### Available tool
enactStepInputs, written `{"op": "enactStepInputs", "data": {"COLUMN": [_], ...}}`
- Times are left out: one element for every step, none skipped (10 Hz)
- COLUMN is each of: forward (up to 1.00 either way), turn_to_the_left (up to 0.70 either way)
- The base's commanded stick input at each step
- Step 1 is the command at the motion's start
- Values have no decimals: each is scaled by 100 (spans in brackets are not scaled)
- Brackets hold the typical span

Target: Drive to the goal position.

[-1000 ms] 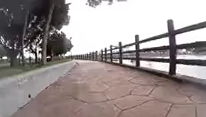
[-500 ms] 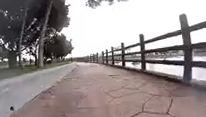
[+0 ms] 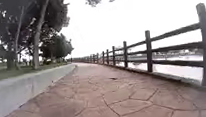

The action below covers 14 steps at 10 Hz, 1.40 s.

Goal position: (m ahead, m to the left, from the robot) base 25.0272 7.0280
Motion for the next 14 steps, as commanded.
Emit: {"op": "enactStepInputs", "data": {"forward": [99,99,99,99,99,99,99,99,99,100,100,100,100,100], "turn_to_the_left": [0,0,0,0,0,0,0,0,0,1,7,25,34,34]}}
